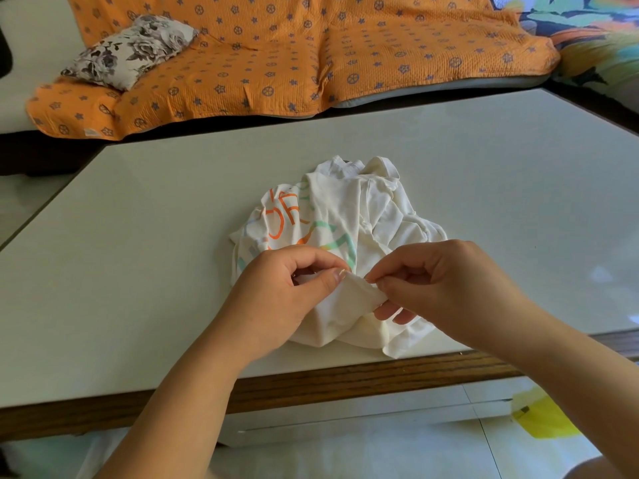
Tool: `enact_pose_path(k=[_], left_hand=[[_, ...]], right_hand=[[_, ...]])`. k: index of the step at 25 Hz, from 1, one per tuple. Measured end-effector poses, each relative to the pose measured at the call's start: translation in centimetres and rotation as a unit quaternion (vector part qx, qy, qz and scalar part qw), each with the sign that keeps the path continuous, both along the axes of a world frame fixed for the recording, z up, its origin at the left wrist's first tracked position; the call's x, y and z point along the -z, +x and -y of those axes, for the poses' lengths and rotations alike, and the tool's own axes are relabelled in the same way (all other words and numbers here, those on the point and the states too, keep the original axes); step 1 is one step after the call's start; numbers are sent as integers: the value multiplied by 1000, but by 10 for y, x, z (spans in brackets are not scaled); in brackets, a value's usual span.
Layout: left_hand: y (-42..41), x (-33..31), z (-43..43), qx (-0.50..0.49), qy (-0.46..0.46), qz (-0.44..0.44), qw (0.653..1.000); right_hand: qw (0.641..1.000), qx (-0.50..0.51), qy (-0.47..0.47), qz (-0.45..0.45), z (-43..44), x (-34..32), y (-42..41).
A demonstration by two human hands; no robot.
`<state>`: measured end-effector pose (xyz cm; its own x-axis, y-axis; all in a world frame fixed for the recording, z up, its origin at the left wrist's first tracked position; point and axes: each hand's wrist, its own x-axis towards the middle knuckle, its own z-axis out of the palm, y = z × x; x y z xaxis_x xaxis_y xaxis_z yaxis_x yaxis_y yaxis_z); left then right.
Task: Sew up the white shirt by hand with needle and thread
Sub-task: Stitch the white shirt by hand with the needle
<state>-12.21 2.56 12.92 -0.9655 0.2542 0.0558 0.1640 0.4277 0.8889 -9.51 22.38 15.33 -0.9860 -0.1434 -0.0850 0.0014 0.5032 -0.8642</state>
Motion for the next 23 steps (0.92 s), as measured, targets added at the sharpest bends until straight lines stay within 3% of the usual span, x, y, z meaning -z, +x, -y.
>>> enact_pose_path(k=[15, 23], left_hand=[[-1, 2, -4, 11, 26, 39, 999], [-3, 6, -7, 13, 111, 110, 988]], right_hand=[[998, -18, -48, 29, 0, 4, -3], [977, 0, -200, 79, 5, 16, -8]])
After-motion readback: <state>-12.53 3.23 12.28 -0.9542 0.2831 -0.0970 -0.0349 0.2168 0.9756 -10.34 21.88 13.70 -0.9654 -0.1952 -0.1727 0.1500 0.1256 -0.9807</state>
